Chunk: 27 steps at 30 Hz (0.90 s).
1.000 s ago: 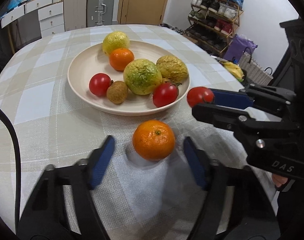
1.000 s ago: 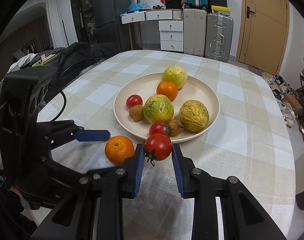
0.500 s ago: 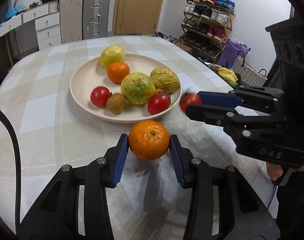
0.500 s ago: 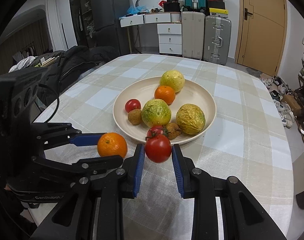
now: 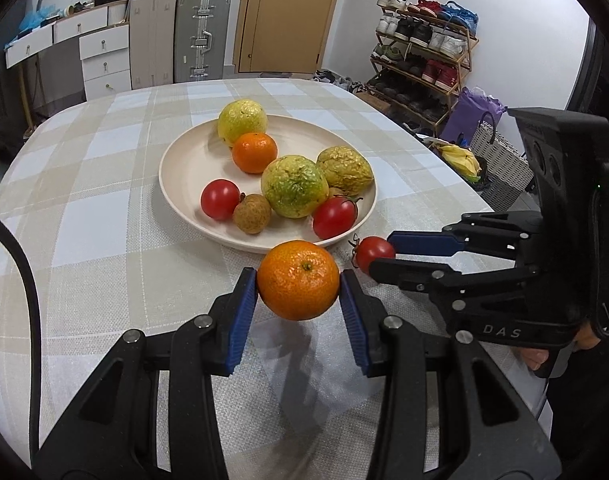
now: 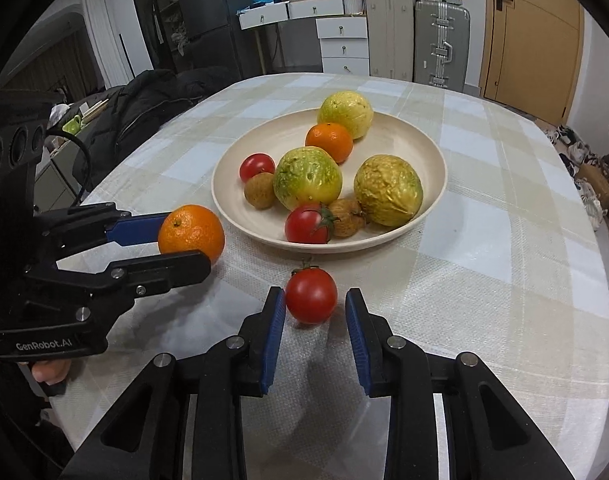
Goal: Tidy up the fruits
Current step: 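Carry the orange and tomato onto the plate and open both tools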
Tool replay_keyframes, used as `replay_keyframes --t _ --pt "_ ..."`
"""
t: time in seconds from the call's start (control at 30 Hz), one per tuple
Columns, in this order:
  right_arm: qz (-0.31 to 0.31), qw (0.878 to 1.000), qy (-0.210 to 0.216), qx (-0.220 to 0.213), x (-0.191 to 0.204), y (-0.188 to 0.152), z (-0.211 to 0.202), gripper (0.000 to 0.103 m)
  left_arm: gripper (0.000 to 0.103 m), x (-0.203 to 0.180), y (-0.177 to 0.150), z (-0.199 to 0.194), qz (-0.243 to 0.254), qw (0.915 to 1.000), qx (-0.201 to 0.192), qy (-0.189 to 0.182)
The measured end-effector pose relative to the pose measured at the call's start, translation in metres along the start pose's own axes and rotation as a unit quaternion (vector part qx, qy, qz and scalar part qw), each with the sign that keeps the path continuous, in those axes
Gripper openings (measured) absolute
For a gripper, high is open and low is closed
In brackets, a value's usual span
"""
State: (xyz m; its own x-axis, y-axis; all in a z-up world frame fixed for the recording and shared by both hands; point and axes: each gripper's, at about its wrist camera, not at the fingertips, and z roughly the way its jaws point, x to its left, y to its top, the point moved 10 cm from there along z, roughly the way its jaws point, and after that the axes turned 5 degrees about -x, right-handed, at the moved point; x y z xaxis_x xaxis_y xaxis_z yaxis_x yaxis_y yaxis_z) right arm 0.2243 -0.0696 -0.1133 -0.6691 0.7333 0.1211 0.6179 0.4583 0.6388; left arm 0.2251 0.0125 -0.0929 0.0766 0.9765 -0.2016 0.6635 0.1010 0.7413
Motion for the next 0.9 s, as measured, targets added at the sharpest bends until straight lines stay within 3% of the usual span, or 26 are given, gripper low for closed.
replay_keyframes --t 0.3,0.63,0.9 --pt "-0.013 1.000 -0.006 0.000 0.004 -0.001 0.007 0.029 0.039 0.002 0.002 0.001 -0.003 1.0000 -0.004 0.002" --pt "-0.004 0.997 -0.012 -0.076 0.003 0.026 -0.027 0.029 0.039 0.009 0.017 -0.014 0.000 0.9990 -0.039 0.024" --pt "0.018 0.994 -0.023 -0.109 -0.005 0.045 -0.036 0.029 0.039 0.023 0.029 -0.011 -0.012 0.9977 -0.053 0.041"
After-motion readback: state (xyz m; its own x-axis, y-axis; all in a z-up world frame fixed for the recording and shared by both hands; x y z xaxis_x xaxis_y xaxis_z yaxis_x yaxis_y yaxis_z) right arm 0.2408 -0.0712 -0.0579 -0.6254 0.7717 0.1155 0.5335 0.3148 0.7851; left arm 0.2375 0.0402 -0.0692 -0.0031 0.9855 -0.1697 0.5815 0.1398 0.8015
